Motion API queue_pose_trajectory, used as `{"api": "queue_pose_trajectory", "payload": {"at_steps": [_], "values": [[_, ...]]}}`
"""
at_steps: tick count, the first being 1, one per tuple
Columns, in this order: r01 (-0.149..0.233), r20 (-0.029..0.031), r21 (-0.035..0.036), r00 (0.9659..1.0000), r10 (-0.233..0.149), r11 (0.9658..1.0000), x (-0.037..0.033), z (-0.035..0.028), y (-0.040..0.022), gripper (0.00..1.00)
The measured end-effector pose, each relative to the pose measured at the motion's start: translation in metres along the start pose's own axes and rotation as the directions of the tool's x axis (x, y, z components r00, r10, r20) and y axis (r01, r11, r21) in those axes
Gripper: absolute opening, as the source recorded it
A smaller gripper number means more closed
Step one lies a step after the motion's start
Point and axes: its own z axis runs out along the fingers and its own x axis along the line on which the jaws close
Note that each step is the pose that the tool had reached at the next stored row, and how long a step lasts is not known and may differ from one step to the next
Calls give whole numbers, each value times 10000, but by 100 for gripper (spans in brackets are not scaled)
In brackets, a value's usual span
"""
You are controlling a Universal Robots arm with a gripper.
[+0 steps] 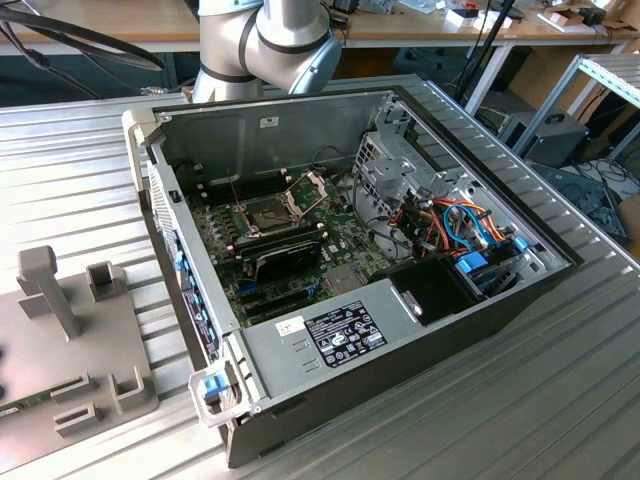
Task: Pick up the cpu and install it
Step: 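Pick up the cpu and move it towards the insertion slot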
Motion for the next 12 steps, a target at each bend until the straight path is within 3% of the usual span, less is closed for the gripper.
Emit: {"api": "queue_pose_trajectory", "payload": {"at_steps": [12], "values": [[0, 1, -1, 10000, 0, 10000, 0, 5, 0, 60]]}}
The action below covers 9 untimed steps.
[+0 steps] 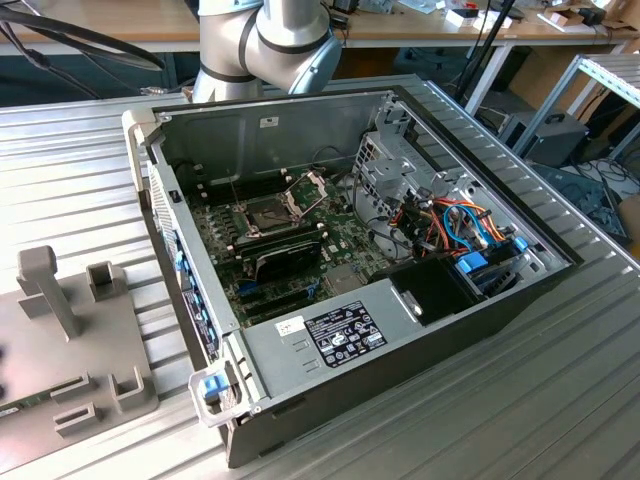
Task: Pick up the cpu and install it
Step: 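Pick up the cpu and move it towards the insertion slot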
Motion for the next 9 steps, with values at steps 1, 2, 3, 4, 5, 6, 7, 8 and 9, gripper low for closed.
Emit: {"api": "queue_pose_trajectory", "payload": {"at_steps": [1, 2, 3, 4, 5, 6, 7, 8, 9], "values": [[0, 2, -2, 10000, 0, 10000, 0, 6, 0, 60], [0, 0, 0, 10000, 0, 10000, 0, 18, -1, 60], [0, -1, 1, 10000, 0, 10000, 0, 30, -1, 60], [0, -1, 1, 10000, 0, 10000, 0, 44, -2, 60], [0, 0, 1, 10000, 0, 10000, -1, 63, -3, 60], [0, -1, 1, 10000, 0, 10000, -1, 78, -3, 60], [0, -1, 1, 10000, 0, 10000, -1, 98, -4, 60], [0, 0, 0, 10000, 0, 10000, -1, 109, -4, 60], [0, -3, 2, 10000, 0, 10000, -1, 112, -5, 60]]}}
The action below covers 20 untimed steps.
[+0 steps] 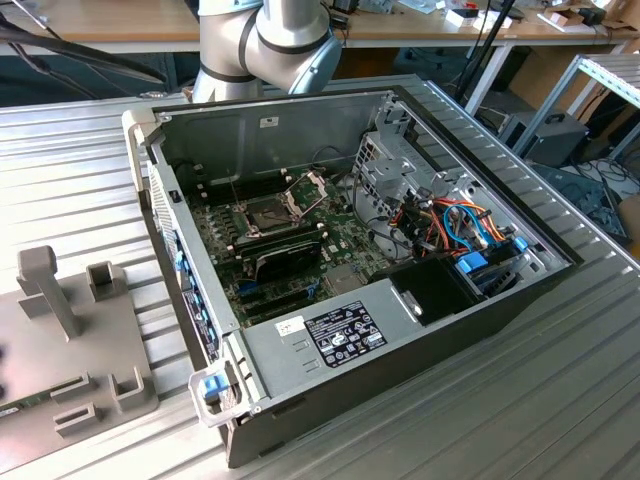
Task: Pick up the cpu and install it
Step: 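Pick up the cpu and move it towards the insertion slot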
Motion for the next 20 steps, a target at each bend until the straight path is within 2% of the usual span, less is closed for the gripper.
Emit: {"api": "queue_pose_trajectory", "payload": {"at_steps": [14, 17, 18, 20], "values": [[0, 4, -3, 10000, 0, 10000, 0, 13, 0, 60], [0, 2, -1, 10000, 0, 10000, 0, 42, -2, 60], [0, 3, -2, 10000, 0, 10000, -1, 78, -3, 60], [0, 2, -1, 10000, 0, 10000, -1, 99, -4, 60]]}}
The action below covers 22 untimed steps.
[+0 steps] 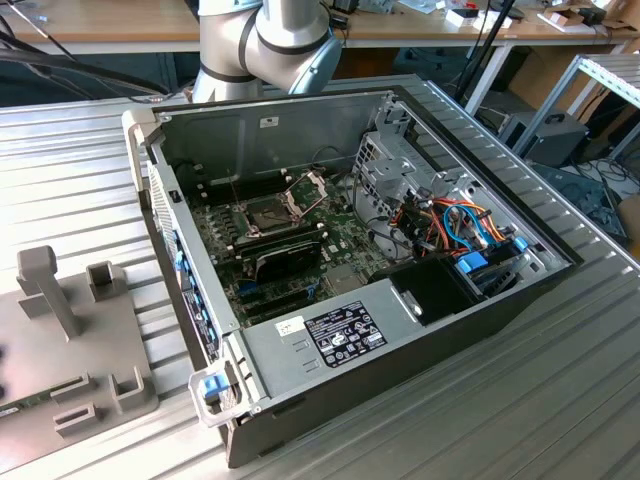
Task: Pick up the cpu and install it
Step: 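Pick up the cpu and move it towards the insertion slot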
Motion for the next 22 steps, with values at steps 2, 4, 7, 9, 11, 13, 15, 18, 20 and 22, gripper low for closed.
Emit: {"api": "queue_pose_trajectory", "payload": {"at_steps": [2, 4, 7, 9, 11, 13, 15, 18, 20, 22], "values": [[0, -1, 1, 10000, 0, 10000, 0, 2, 0, 60], [0, -1, 0, 10000, 0, 10000, 0, 9, 0, 60], [0, 1, -1, 10000, 0, 10000, 0, 14, 0, 60], [0, 0, 0, 10000, 0, 10000, 0, 19, -1, 60], [0, 1, -1, 10000, 0, 10000, -1, 30, -1, 60], [0, -1, 1, 10000, 0, 10000, 0, 37, -2, 60], [0, 0, 0, 10000, 0, 10000, 0, 44, -2, 60], [0, 0, 0, 10000, 0, 10000, -1, 53, -2, 60], [0, 0, 0, 10000, 0, 10000, -1, 58, -2, 60], [0, 0, 0, 10000, 0, 10000, -1, 62, -3, 60]]}}
